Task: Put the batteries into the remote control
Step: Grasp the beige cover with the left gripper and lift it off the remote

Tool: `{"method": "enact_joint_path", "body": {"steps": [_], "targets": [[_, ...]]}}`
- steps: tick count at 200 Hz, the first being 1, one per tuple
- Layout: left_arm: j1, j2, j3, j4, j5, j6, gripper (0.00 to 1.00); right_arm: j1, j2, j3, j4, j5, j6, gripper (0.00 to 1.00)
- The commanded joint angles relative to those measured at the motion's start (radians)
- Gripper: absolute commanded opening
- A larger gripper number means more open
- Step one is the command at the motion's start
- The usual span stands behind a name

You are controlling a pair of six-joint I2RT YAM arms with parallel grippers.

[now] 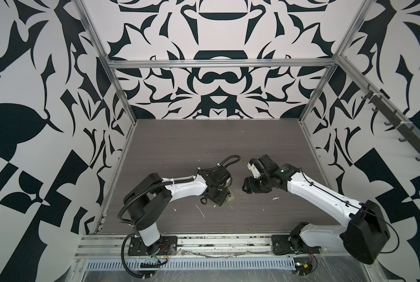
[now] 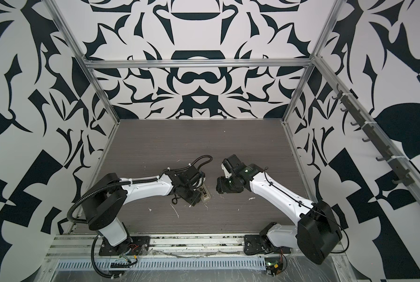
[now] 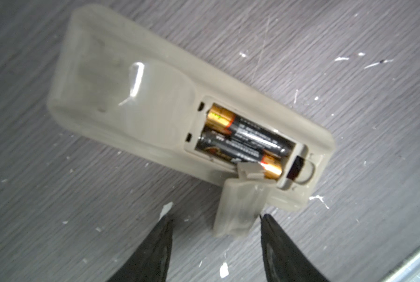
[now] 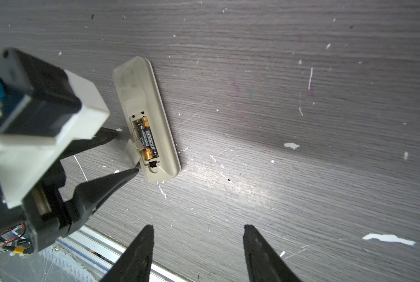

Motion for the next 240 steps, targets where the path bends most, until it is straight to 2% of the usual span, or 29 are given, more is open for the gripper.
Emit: {"method": "enact_joint_path", "body": {"steps": [1, 35, 92, 119, 160, 189, 206, 222, 240], "targets": [[-0.017, 0.048, -0.005, -0.022, -0.007, -0.009, 0.60, -0.006, -0.007, 0.008, -0.010, 0.016, 0.002, 0.62], [-0.026, 0.065, -0.002, -0.009, -0.055, -0.018, 0.56, -0.009, -0.009, 0.003, -0.016, 0.022, 0.002, 0.62], [-0.047, 0.064, -0.016, -0.007, -0.073, -0.007, 0.38, -0.020, -0.030, 0.001, -0.032, 0.033, -0.007, 0.62], [-0.061, 0.053, -0.024, -0.007, -0.076, -0.013, 0.33, -0.023, -0.029, 0.002, -0.032, 0.032, -0.010, 0.62], [-0.062, -0.004, -0.036, -0.019, -0.055, -0.032, 0.28, -0.022, -0.037, 0.006, -0.031, 0.020, -0.025, 0.62], [-0.061, -0.085, 0.000, -0.112, 0.025, -0.022, 0.27, -0.022, -0.100, 0.003, 0.019, -0.054, -0.075, 0.61], [-0.061, -0.138, 0.027, -0.173, 0.088, -0.013, 0.25, -0.022, -0.173, -0.014, 0.098, -0.135, -0.118, 0.61], [-0.060, -0.179, 0.037, -0.212, 0.094, -0.009, 0.22, -0.022, -0.233, -0.034, 0.160, -0.162, -0.144, 0.61], [-0.061, -0.205, 0.045, -0.250, 0.077, -0.005, 0.21, -0.022, -0.243, -0.035, 0.152, -0.136, -0.155, 0.62]]}}
